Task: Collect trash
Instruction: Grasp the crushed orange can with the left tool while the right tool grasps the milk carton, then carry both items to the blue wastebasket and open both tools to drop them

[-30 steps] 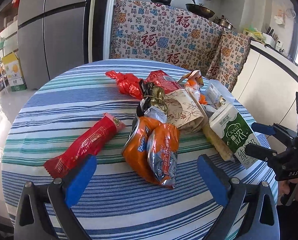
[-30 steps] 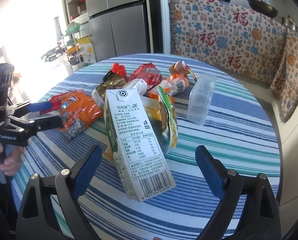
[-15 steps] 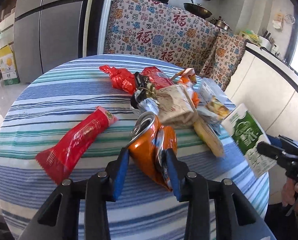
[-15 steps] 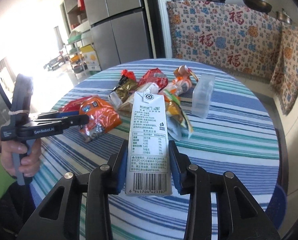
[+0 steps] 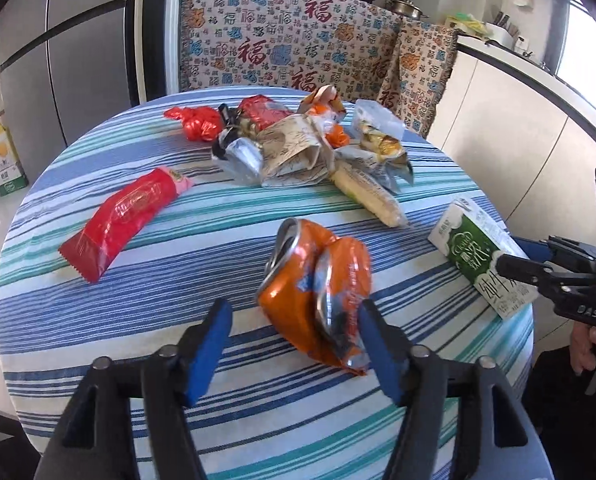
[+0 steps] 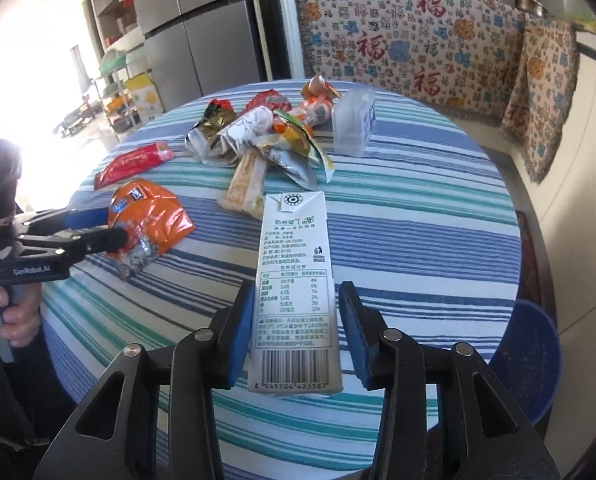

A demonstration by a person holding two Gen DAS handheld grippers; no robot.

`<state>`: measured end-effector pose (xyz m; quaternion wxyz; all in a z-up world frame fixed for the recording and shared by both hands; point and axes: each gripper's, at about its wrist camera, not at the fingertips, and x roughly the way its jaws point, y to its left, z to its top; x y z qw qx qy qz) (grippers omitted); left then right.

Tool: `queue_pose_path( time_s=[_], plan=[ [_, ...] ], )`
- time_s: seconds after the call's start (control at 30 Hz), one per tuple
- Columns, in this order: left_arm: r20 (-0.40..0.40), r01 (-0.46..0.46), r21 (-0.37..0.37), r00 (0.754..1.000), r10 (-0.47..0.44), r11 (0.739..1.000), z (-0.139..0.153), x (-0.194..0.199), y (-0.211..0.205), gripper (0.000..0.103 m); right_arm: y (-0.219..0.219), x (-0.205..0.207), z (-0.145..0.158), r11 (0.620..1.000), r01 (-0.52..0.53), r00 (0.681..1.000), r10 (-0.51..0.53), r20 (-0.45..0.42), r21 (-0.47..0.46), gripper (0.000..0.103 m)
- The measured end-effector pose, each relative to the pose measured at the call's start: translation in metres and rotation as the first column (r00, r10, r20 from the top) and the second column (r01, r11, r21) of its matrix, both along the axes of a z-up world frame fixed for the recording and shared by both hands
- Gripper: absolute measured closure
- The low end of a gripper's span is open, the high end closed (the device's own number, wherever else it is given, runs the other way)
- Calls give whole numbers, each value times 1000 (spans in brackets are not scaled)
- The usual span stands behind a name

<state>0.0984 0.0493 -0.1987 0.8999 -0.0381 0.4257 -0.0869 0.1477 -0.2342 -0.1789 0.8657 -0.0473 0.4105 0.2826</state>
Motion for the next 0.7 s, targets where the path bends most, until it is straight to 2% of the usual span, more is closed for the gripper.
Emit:
queue_pose_path(
  time_s=[0.23,0.3,0.33,0.37,0.43,0.7],
  plan=[
    [-27,6,-80,1000,-8,997,-5,14,5,34,9,9,2,997,-29,998,24,-64,-67,44],
    [-42,16,-100,999,-21,995,-7,19,4,36,14,14,2,995,-39,995,31,-90,-88,44],
    [-50,21,-107,998,-27,994,-8,20,2,42,17,17,0,994,-47,993,36,-108,-98,44],
    [-45,17,-108,999,-22,994,-7,19,2,43,18,19,-1,993,-50,992,37,-118,-110,46],
    [-38,12,-107,999,-16,994,-6,18,2,45,19,19,0,990,-38,993,23,-112,-136,65],
    [53,-16,-70,998,20,997,23,0,-8,47,-7,10,21,999,37,996,-40,-83,-37,65]
  ],
)
